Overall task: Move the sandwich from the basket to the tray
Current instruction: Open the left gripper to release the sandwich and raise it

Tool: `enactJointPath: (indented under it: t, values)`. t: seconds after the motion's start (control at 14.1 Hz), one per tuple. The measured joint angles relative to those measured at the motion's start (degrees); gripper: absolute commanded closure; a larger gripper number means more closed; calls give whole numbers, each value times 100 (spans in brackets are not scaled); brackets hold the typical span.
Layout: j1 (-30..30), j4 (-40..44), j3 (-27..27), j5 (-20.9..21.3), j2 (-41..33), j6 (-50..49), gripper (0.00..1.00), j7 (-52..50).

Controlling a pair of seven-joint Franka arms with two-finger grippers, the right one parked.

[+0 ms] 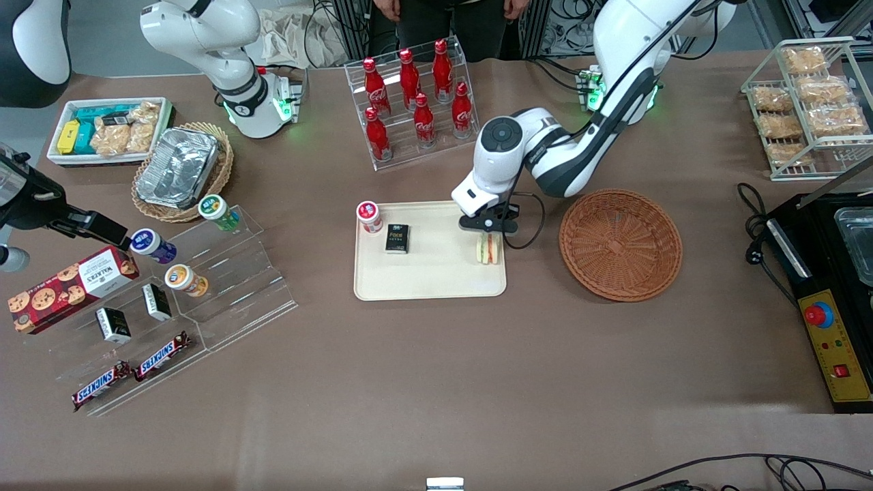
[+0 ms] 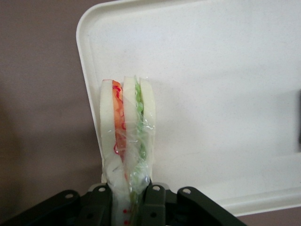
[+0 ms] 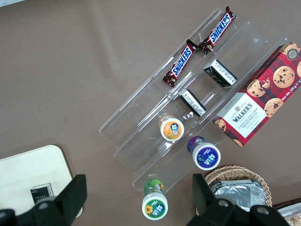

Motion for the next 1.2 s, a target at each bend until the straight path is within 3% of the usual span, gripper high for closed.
enactJointPath:
  t: [0.14, 0.21, 0.28, 0.35, 0.78, 1.2]
  values:
    - [-131, 10, 108, 3, 77, 155, 100, -47]
    - [-159, 11, 122, 3, 106, 228, 88, -59]
    - [-175, 17, 131, 4, 136, 276, 19, -65]
    - [-181, 30, 138, 4, 155, 299, 0, -67]
    - [-169, 357, 175, 9, 54, 51, 0, -72]
    - [-24, 1383, 193, 9, -1572, -1976, 0, -117]
